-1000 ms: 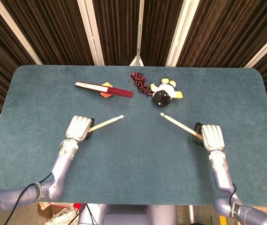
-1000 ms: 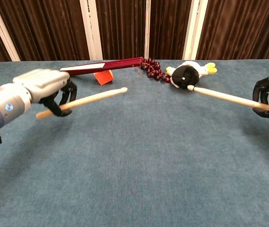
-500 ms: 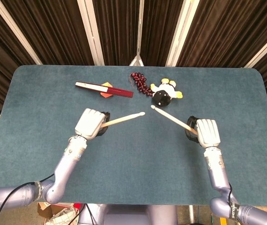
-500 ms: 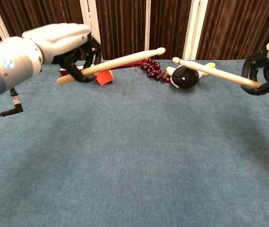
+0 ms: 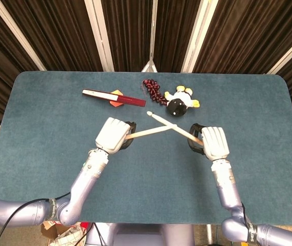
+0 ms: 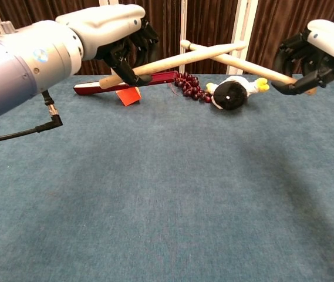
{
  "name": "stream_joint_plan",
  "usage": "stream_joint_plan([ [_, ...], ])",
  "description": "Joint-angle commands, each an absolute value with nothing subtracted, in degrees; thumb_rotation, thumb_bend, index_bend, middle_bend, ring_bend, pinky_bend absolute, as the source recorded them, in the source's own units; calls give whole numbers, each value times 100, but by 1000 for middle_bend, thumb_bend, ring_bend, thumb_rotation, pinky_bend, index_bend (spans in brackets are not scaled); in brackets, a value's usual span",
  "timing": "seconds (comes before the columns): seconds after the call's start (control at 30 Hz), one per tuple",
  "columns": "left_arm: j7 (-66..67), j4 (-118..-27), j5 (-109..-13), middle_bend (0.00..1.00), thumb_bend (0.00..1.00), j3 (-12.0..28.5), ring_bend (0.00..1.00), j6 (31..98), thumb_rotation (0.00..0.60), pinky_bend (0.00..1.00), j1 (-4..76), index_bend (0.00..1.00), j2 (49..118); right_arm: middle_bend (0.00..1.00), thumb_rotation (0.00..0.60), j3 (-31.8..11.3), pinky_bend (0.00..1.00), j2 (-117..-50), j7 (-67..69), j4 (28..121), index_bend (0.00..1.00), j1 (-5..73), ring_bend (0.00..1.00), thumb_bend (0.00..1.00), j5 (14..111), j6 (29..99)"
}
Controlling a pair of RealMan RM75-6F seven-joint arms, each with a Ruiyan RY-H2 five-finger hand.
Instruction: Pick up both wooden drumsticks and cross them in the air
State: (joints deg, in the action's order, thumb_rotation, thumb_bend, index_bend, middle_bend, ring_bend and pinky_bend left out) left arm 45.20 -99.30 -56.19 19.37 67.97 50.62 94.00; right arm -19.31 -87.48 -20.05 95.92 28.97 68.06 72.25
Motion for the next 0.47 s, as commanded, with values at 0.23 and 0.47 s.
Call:
stream_joint_plan([
  [0.23,4595,-9898,-5491,733,578,1950,835,6908,600,944,5149,649,9509,684,600,-1984,748,-8735,-2130,9842,791,2980,773,501,6782,7329],
  [0.47,4573,-9920,-5499,734,578,1952,835,6987,600,944,5179,650,9517,684,600,-1950,748,-8714,-2139,9883,791,2988,773,501,6755,7359],
])
